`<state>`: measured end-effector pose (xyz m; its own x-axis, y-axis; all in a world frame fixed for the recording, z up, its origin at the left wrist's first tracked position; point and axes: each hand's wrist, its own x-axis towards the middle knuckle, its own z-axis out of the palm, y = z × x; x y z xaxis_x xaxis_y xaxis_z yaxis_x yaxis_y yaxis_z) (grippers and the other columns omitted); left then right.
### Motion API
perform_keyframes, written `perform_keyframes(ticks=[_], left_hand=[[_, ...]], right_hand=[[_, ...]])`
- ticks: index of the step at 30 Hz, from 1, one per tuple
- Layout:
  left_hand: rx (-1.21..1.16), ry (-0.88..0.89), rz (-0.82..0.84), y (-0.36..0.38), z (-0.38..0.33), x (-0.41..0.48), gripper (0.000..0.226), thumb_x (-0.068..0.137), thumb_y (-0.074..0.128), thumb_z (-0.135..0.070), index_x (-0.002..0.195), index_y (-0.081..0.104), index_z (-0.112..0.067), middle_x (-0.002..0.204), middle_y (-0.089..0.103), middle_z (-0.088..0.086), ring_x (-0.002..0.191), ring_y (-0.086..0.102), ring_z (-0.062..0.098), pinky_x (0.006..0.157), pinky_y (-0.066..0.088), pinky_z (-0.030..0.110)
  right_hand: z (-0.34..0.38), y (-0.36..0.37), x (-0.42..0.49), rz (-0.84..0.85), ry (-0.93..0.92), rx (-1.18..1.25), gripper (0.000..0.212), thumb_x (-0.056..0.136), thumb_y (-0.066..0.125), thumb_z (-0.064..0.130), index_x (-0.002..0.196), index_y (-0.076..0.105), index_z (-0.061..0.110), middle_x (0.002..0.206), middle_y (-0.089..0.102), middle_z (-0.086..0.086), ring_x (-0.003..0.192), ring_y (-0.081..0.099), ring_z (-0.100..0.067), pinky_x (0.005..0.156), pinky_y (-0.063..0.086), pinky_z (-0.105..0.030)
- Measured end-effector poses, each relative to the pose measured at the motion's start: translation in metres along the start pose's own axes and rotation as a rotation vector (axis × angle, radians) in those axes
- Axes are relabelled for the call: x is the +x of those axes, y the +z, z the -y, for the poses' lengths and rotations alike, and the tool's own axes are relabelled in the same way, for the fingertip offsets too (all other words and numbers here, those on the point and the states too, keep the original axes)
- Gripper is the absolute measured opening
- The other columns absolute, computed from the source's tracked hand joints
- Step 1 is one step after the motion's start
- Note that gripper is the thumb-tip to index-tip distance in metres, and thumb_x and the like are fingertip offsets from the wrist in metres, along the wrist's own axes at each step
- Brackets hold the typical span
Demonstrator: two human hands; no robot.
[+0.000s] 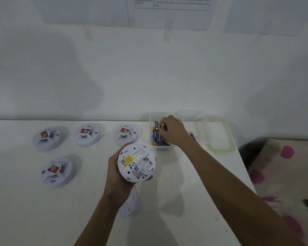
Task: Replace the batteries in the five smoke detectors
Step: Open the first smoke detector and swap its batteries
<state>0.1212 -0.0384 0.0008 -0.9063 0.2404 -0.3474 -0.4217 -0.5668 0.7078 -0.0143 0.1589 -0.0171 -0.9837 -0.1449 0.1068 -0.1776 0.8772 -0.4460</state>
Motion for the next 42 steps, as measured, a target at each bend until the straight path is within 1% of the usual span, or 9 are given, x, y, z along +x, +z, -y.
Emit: perform_keyframes(ticks=[4,7,12,18,22,27,32,36,42], left_hand=[[0.011,0.028,-0.005,-0.002,0.000,-0.001,0.109,0.037,0.091,-0.054,0.129,0.053,-0.010,0.130,0.057,0.024,0.115,0.053,0.052,0.083,0.045,0.062],[0.021,0.041,-0.001,-0.003,-0.001,-0.003,0.109,0.039,0.090,-0.055,0.130,0.052,-0.008,0.130,0.056,0.026,0.116,0.052,0.053,0.084,0.044,0.063],[0.030,0.047,0.002,-0.006,-0.003,-0.003,0.105,0.037,0.090,-0.055,0.125,0.055,-0.010,0.130,0.056,0.026,0.116,0.052,0.053,0.081,0.047,0.061],[-0.005,0.018,-0.003,-0.010,-0.005,-0.001,0.101,0.036,0.091,-0.054,0.122,0.058,-0.012,0.130,0.055,0.027,0.116,0.051,0.054,0.074,0.051,0.056],[-0.005,0.043,0.003,-0.013,-0.005,0.000,0.097,0.040,0.090,-0.054,0.121,0.058,-0.011,0.131,0.054,0.027,0.117,0.050,0.054,0.078,0.050,0.058],[-0.021,0.031,0.005,-0.017,-0.007,0.001,0.101,0.039,0.091,-0.052,0.124,0.055,-0.011,0.132,0.053,0.027,0.118,0.049,0.054,0.081,0.048,0.061],[-0.070,-0.006,0.003,-0.019,-0.012,-0.005,0.096,0.034,0.093,-0.051,0.117,0.064,-0.013,0.127,0.059,0.023,0.110,0.058,0.048,0.071,0.054,0.057],[-0.060,-0.018,0.032,-0.027,-0.017,-0.011,0.109,0.040,0.090,-0.053,0.133,0.051,-0.012,0.132,0.056,0.022,0.118,0.052,0.050,0.088,0.045,0.062],[-0.220,-0.078,0.090,-0.053,-0.026,-0.026,0.070,0.075,0.059,-0.057,0.134,0.053,-0.020,0.139,0.051,0.017,0.125,0.047,0.046,0.086,0.049,0.060]], right_hand=[[0.010,-0.003,0.006,0.012,0.070,0.117,0.014,0.095,0.042,0.010,0.083,0.048,0.006,0.085,0.047,-0.009,0.074,0.045,-0.021,0.063,0.032,-0.026],[0.012,0.001,0.010,0.085,0.138,0.117,0.017,0.095,0.035,0.009,0.080,0.043,0.006,0.078,0.050,-0.011,0.070,0.044,-0.022,0.053,0.030,-0.028],[0.010,0.011,0.013,0.246,0.189,0.026,0.004,0.089,0.049,0.008,0.086,0.049,0.007,0.076,0.050,-0.005,0.072,0.048,-0.024,0.050,0.032,-0.025],[0.011,0.019,0.018,0.317,0.241,-0.113,0.030,0.084,0.057,0.009,0.064,0.035,0.012,0.063,0.039,-0.001,0.057,0.041,-0.015,0.044,0.027,-0.022],[0.013,0.019,0.016,0.307,0.227,-0.099,0.014,0.085,0.058,0.006,0.084,0.043,0.008,0.071,0.041,-0.002,0.070,0.046,-0.021,0.045,0.027,-0.022],[0.015,0.013,0.011,0.229,0.212,0.057,0.021,0.086,0.057,0.002,0.099,0.043,0.010,0.089,0.051,-0.012,0.072,0.047,-0.023,0.047,0.030,-0.023],[0.021,-0.001,0.001,0.028,0.270,0.412,0.018,0.085,0.061,0.007,0.100,0.056,0.013,0.085,0.057,-0.002,0.064,0.050,-0.013,0.050,0.038,-0.018],[0.047,-0.019,-0.023,-0.117,0.327,0.702,0.022,0.082,0.070,0.016,0.102,0.061,0.019,0.091,0.067,-0.001,0.075,0.061,-0.015,0.063,0.049,-0.025],[0.112,-0.037,-0.081,-0.156,0.239,1.068,0.010,0.083,0.070,0.009,0.093,0.069,0.012,0.083,0.069,-0.009,0.052,0.042,-0.018,0.047,0.037,-0.023]])
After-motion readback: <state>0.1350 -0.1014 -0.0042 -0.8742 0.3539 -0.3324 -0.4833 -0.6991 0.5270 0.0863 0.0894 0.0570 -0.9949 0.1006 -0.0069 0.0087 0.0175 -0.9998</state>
